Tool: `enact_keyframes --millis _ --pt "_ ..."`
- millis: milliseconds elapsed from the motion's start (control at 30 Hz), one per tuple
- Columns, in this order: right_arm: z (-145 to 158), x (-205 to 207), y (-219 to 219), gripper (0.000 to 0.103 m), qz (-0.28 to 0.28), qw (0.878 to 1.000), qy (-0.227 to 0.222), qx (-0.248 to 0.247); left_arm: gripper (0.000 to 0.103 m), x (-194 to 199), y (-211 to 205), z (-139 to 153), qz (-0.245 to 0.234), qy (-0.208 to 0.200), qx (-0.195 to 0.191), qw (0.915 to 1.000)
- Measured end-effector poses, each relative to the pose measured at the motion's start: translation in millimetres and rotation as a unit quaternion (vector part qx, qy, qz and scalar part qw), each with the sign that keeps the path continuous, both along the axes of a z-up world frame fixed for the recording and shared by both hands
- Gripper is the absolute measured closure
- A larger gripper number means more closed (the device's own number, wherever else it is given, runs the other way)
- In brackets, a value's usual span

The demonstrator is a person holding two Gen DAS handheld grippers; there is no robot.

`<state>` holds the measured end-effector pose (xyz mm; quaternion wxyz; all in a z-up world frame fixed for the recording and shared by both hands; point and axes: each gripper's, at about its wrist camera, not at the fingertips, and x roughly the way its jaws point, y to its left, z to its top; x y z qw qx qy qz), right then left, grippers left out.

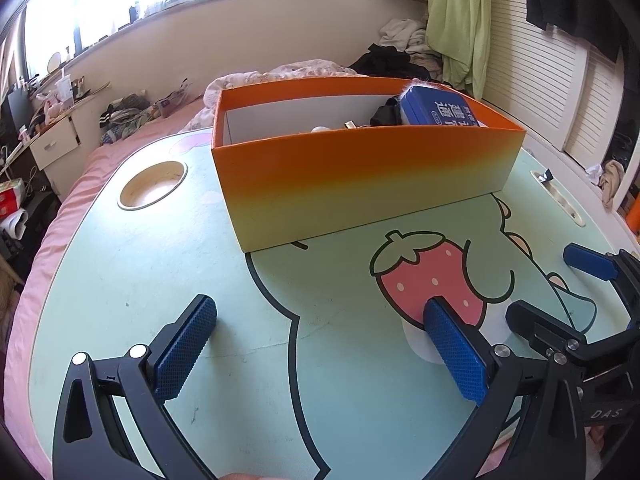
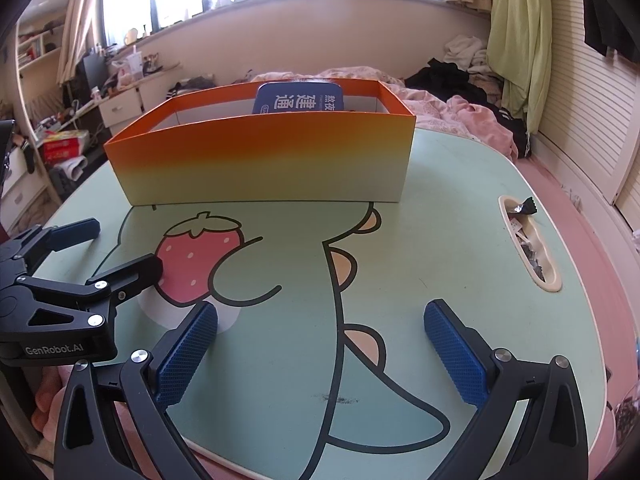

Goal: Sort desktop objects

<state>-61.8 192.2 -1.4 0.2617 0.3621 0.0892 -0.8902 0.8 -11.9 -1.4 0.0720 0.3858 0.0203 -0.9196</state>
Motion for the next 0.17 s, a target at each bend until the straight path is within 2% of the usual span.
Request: enact_keyframes --millis 167 --pt "-0.1 -0.1 0.2 0.000 0.000 1.000 0.000 0.000 0.000 0.9 -0.7 1.3 -0.005 0.003 -0.001 1.0000"
